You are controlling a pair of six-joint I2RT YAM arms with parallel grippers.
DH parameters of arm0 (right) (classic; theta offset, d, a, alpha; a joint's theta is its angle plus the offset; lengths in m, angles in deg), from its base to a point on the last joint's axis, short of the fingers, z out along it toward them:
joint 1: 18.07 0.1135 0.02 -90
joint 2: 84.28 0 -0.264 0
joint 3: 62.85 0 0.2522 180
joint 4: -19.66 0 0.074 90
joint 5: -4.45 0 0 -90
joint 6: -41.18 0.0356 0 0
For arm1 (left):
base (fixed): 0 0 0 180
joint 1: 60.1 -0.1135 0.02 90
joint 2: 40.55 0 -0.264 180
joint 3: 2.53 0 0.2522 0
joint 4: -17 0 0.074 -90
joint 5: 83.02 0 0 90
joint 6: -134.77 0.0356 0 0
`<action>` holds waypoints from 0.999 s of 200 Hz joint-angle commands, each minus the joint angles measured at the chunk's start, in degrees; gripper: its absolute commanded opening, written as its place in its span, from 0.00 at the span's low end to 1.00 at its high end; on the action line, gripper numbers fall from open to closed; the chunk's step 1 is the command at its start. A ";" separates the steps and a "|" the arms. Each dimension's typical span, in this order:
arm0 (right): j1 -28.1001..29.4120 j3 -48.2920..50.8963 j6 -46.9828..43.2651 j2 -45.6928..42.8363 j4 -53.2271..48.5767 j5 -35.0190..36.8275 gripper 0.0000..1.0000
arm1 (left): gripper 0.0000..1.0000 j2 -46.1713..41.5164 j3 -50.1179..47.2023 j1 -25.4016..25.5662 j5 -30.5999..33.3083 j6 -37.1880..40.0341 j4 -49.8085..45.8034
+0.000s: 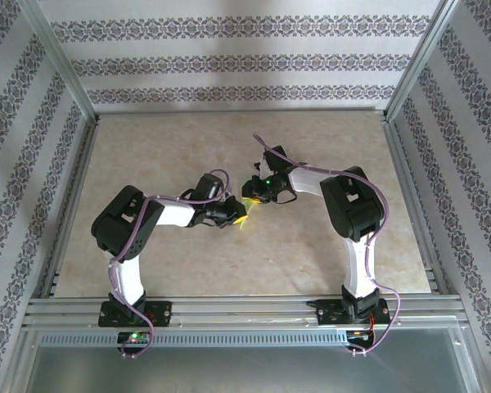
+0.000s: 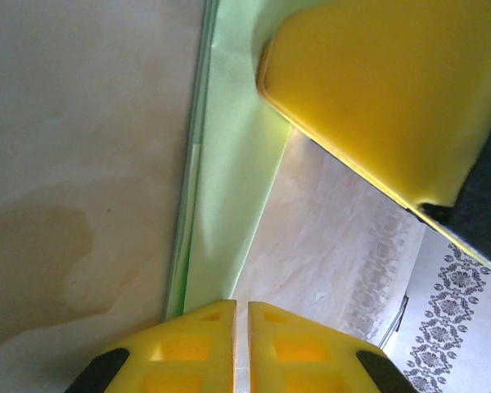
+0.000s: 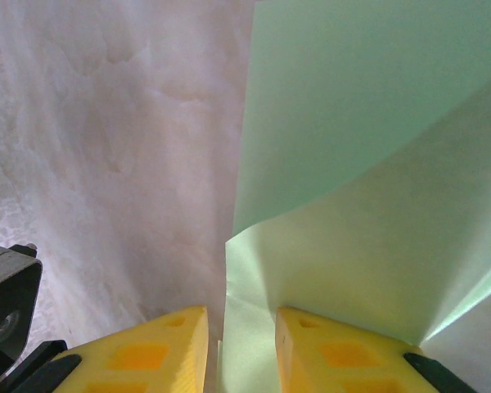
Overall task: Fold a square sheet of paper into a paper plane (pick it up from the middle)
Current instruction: Fifth fold the wing at the center of the table.
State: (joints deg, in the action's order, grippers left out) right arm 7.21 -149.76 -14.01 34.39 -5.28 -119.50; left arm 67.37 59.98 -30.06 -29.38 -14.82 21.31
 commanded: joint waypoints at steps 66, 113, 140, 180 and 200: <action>-0.67 -0.57 0.17 3.42 -5.98 5.04 0.32 | 0.11 -1.99 -1.14 0.88 3.14 0.09 -3.80; -0.63 -0.60 0.17 3.40 -6.21 5.04 0.32 | 0.11 -1.53 -1.04 0.87 2.79 0.79 -5.00; -0.58 -0.90 0.26 3.46 -6.35 5.11 0.32 | 0.11 -1.45 -0.68 0.91 2.70 2.04 -7.63; -0.49 -1.47 0.48 3.80 -7.09 5.24 0.32 | 0.09 -2.59 0.41 1.34 5.04 6.50 -16.11; -0.40 -1.64 0.70 3.92 -7.27 5.48 0.31 | 0.09 -2.73 1.30 1.81 6.25 8.57 -19.82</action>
State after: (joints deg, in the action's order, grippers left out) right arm 7.19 -151.66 -13.99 35.24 -8.13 -119.28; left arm 65.51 60.73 -29.64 -25.54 -10.71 13.11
